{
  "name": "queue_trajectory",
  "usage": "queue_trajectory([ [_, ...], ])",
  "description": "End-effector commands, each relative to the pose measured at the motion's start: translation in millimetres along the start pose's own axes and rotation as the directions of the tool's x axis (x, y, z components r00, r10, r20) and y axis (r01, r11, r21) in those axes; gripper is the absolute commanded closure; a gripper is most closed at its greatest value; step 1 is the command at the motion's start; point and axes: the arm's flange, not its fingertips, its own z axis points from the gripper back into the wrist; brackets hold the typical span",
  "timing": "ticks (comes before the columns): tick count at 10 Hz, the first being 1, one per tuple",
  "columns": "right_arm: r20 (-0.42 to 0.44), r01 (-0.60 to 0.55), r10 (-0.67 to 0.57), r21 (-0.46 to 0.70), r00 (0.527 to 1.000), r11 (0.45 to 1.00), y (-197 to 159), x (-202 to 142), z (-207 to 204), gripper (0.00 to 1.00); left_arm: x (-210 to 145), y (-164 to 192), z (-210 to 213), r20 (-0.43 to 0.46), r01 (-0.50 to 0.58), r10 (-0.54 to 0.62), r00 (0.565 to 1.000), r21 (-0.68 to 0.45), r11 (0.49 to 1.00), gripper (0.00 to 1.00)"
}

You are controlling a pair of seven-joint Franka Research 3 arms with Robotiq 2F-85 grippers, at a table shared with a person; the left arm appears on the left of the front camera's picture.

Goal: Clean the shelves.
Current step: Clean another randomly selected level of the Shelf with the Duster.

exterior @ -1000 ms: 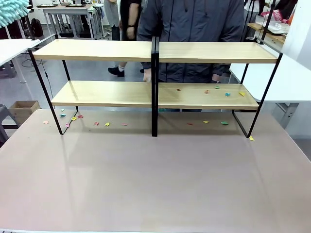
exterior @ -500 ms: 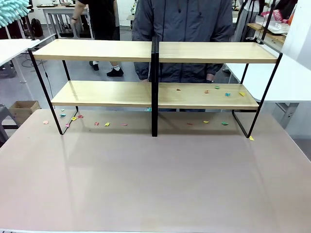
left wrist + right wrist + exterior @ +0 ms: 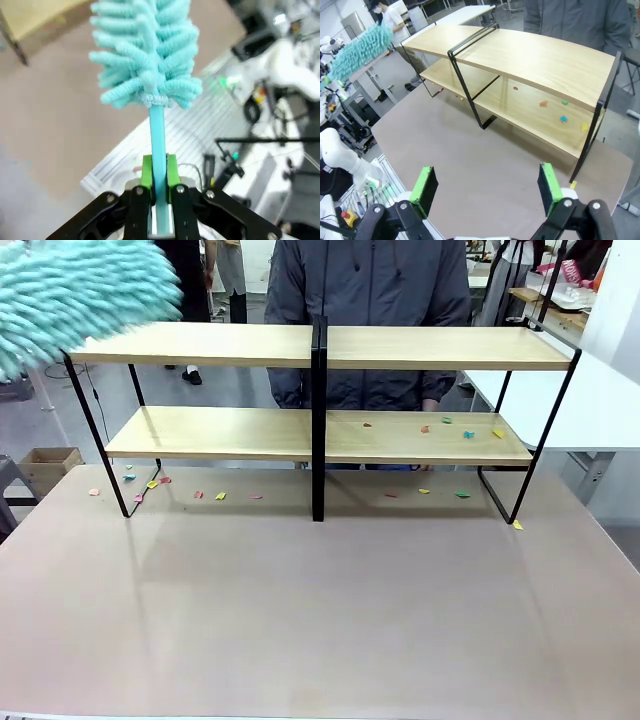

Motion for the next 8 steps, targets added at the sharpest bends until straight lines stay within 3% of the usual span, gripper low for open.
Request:
queue_trajectory([
  [1, -0.001, 0.001, -0.001, 0.001, 1.0, 1.0, -0.1, -0.2, -0.7, 0.0, -1.2, -17.5, -23.3, -0.127, 0.178, -0.191, 0.973, -0.106, 0.978, 0.87],
  [2, -0.001, 0.001, -0.001, 0.001, 1.0, 1.0, -0.1, -0.2, -0.7, 0.0, -6.8, -22.7, -42.0, -0.23, 0.19, -0.207, 0.951, -0.094, 0.977, 0.87],
  [3, -0.001, 0.001, -0.001, 0.001, 1.0, 1.0, -0.1, -0.2, -0.7, 0.0, -12.7, -24.6, -51.6, -0.329, 0.201, -0.193, 0.924, -0.01, 0.98, 0.87],
  [4, -0.001, 0.001, -0.001, 0.001, 1.0, 1.0, -0.1, -0.2, -0.7, 0.0, 5.6, -33.4, -38.9, -0.166, 0.139, -0.152, 0.974, -0.091, 0.986, 0.87],
  [5, -0.001, 0.001, -0.001, 0.001, 1.0, 1.0, -0.1, -0.2, -0.7, 0.0, 5.6, -33.4, -38.9, -0.166, 0.139, -0.152, 0.974, -0.091, 0.986, 0.87],
  [6, -0.001, 0.001, -0.001, 0.001, 1.0, 1.0, -0.1, -0.2, -0.7, 0.0, -0.9, -35.2, -53.8, -0.264, 0.156, -0.173, 0.949, -0.084, 0.984, 0.87],
  [7, -0.001, 0.001, -0.001, 0.001, 1.0, 1.0, -0.1, -0.2, -0.7, 0.0, 8.5, -42.3, -78.3, -0.337, 0.168, -0.209, 0.918, -0.149, 0.975, 0.87],
  [8, -0.001, 0.001, -0.001, 0.001, 1.0, 1.0, -0.1, -0.2, -0.7, 0.0, 10.4, -54.3, -121.9, -0.397, 0.119, -0.171, 0.902, -0.152, 0.981, 0.87],
])
